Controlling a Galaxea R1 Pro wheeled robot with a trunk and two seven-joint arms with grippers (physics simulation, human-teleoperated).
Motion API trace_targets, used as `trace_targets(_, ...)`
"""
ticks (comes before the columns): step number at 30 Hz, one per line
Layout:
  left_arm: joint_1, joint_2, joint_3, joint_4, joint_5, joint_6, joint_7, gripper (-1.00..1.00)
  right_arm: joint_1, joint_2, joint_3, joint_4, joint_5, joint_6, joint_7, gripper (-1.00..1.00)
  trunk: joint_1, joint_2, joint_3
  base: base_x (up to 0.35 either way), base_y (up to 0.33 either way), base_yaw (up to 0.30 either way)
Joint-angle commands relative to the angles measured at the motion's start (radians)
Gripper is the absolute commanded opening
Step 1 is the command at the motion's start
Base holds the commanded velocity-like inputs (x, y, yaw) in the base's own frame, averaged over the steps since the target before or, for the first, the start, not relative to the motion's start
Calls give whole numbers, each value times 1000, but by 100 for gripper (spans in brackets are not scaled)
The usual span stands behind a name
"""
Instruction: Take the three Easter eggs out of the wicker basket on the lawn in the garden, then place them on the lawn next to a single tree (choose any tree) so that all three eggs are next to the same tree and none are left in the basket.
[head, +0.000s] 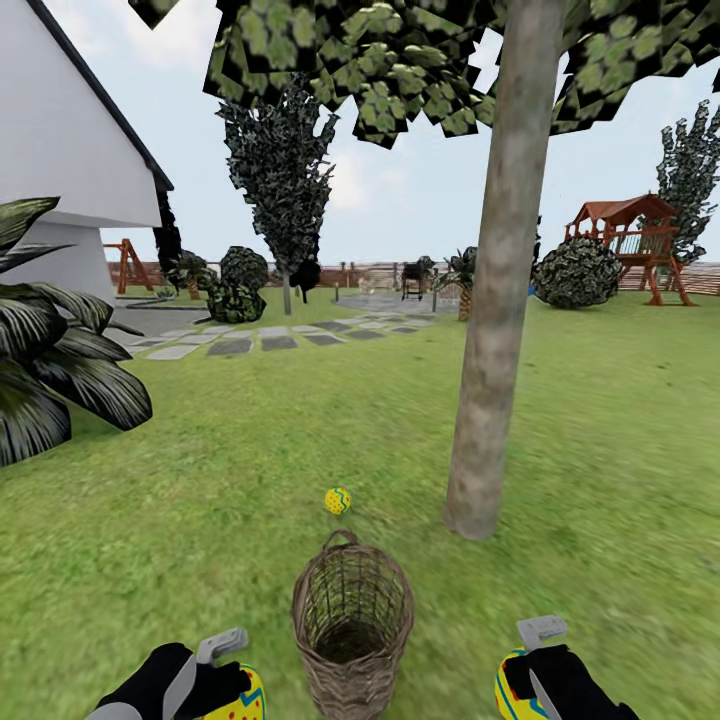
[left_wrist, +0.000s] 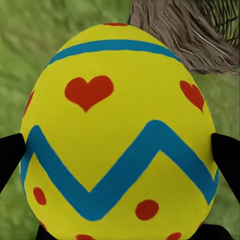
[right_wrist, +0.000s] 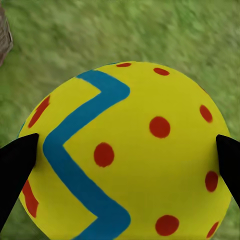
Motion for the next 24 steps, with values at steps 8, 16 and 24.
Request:
trace_targets(8,0,-2,6,-2,-11,3,-7,-100,-1,1,5,-1,6,5,-1,-100,-31,56,24,0,-192,0)
trace_targets(16,0,-9,5,-1,-13,3,-7,-100,-1,1,5,0,6,5,0,-100,-61,112,49,0,-314,0)
trace_targets(24,0,-29,5,2,-17,3,-7,-100,-1,1,5,0,6,5,0,-100,-69,126,55,0,-316,0)
